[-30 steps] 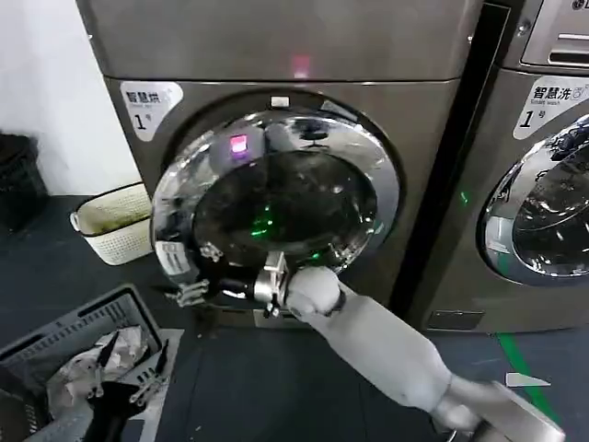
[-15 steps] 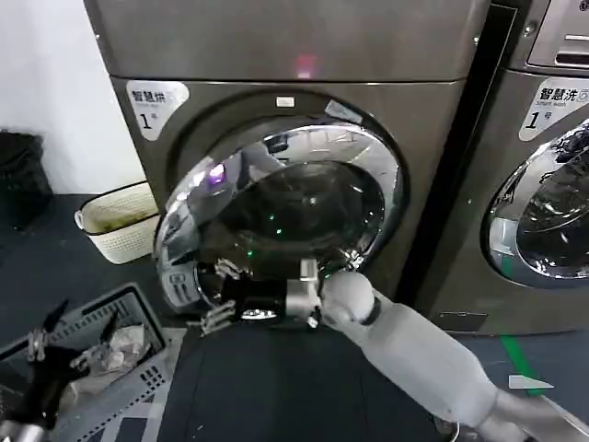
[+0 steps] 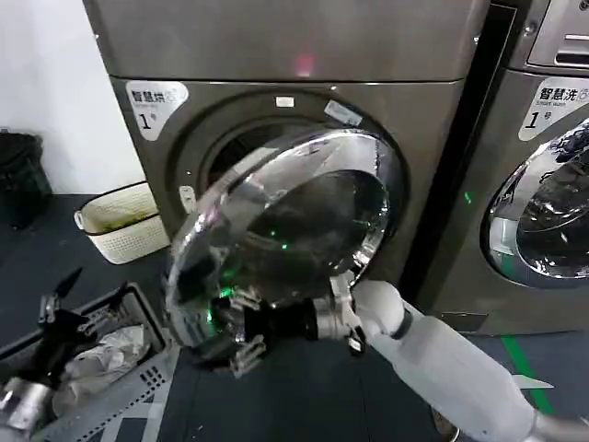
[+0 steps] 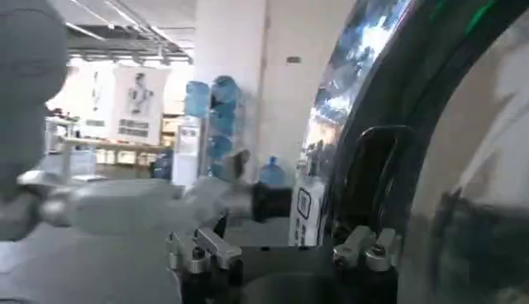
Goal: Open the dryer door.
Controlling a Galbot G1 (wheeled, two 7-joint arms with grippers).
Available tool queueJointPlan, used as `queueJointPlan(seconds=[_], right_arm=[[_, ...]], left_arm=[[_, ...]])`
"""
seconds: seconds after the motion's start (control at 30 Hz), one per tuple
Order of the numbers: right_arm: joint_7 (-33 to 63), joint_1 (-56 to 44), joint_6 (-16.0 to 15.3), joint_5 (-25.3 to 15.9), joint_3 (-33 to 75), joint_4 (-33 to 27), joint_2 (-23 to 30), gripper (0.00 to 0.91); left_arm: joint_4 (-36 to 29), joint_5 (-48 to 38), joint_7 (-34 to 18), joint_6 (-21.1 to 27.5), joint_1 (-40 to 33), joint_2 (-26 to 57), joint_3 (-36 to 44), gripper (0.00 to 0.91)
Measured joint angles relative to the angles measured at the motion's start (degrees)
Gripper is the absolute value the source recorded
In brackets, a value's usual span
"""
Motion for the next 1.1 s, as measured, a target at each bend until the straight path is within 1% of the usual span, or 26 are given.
queueJointPlan(seconds=[0.13,0.37,0.53,0.63,0.7,0.8,0.87,0.93,1.07,1.1], right_arm=[[-0.2,-2.3,0.6,0.9,2.2,2.8,-2.8,0.907],[-0.1,-7.3,2.4,2.5,8.1,6.5,-7.7,0.907],[-0.8,-14.0,3.4,3.5,16.4,8.7,-12.7,0.907],[-0.9,-20.3,5.1,3.8,23.3,9.9,-15.6,0.907],[-0.8,-25.8,6.9,4.1,28.9,10.8,-16.7,0.907],[0.8,-35.0,9.4,4.1,39.2,12.2,-16.7,0.907],[2.5,-42.4,11.8,3.8,47.6,13.6,-15.4,0.907],[4.0,-50.1,15.0,3.3,55.6,14.9,-13.3,0.907],[6.4,-63.0,19.0,1.0,69.3,17.3,-8.2,0.907],[7.5,-65.6,20.0,1.0,72.1,17.9,-6.7,0.907]], left_arm=[[1.6,0.1,2.5,0.1,-2.8,2.1,2.7,0.907],[3.9,-1.2,7.3,-2.0,-7.6,6.4,9.3,0.907],[5.6,-1.4,9.6,-3.3,-11.4,9.1,14.1,0.907],[6.7,-1.4,9.9,-3.9,-13.9,10.3,16.8,0.907],[7.4,-1.4,10.3,-4.5,-15.5,11.1,18.8,0.907],[8.1,-1.1,10.8,-5.4,-17.6,11.8,21.8,0.907],[8.2,-0.7,10.9,-6.0,-19.0,12.0,24.2,0.907],[8.3,-0.5,10.9,-6.3,-20.6,12.1,26.7,0.907],[9.0,0.1,10.9,-7.1,-23.9,11.5,32.0,0.907],[9.2,0.2,10.8,-7.4,-24.6,11.4,33.1,0.907]])
